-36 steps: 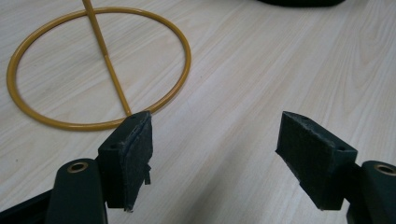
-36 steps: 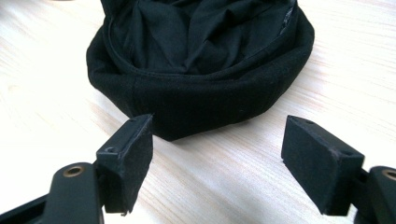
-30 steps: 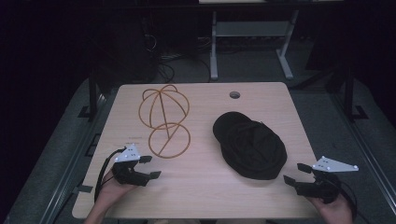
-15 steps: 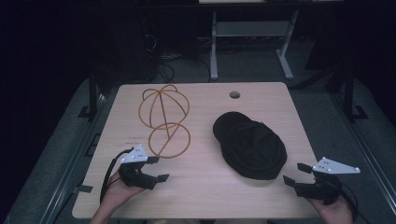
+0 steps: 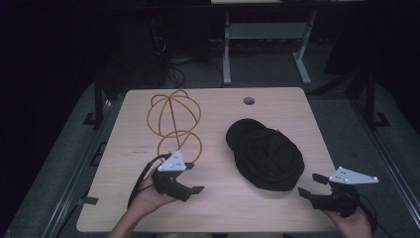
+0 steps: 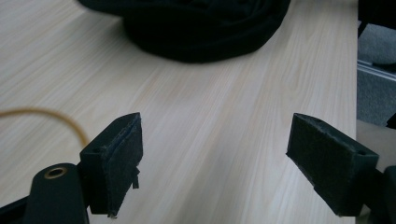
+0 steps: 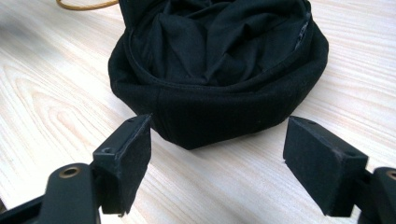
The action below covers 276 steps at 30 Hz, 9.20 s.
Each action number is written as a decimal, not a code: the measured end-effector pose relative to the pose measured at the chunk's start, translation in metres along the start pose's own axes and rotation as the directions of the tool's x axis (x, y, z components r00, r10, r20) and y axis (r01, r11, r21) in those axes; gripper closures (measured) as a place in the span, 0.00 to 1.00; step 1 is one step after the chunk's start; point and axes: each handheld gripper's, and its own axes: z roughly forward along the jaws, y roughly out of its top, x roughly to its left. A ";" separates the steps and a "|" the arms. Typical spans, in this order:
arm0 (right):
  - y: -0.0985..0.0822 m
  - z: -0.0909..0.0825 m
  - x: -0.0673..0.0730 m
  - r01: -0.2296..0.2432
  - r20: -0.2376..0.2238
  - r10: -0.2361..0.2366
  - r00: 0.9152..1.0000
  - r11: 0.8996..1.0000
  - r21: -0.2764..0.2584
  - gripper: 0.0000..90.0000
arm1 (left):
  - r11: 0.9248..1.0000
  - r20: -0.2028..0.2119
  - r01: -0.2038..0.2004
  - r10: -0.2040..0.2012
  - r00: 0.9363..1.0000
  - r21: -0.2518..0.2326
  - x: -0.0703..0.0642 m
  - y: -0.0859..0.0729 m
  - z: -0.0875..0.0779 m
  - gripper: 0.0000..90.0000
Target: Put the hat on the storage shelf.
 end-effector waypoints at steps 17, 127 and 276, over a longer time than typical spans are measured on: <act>-0.002 -0.002 -0.003 0.001 -0.005 -0.001 1.000 1.000 -0.005 0.26 | 0.995 0.112 -0.095 0.091 0.990 0.028 -0.010 0.061 0.066 0.24; 0.021 -0.009 0.020 0.016 -0.035 -0.022 0.999 0.987 -0.163 0.23 | 0.992 0.363 -0.123 0.106 0.926 0.026 -0.007 0.130 0.114 0.85; 0.165 -0.013 0.056 0.184 -0.016 -0.218 0.976 0.855 -0.485 0.94 | 0.994 0.114 -0.064 0.074 0.991 -0.090 0.002 0.023 -0.023 0.39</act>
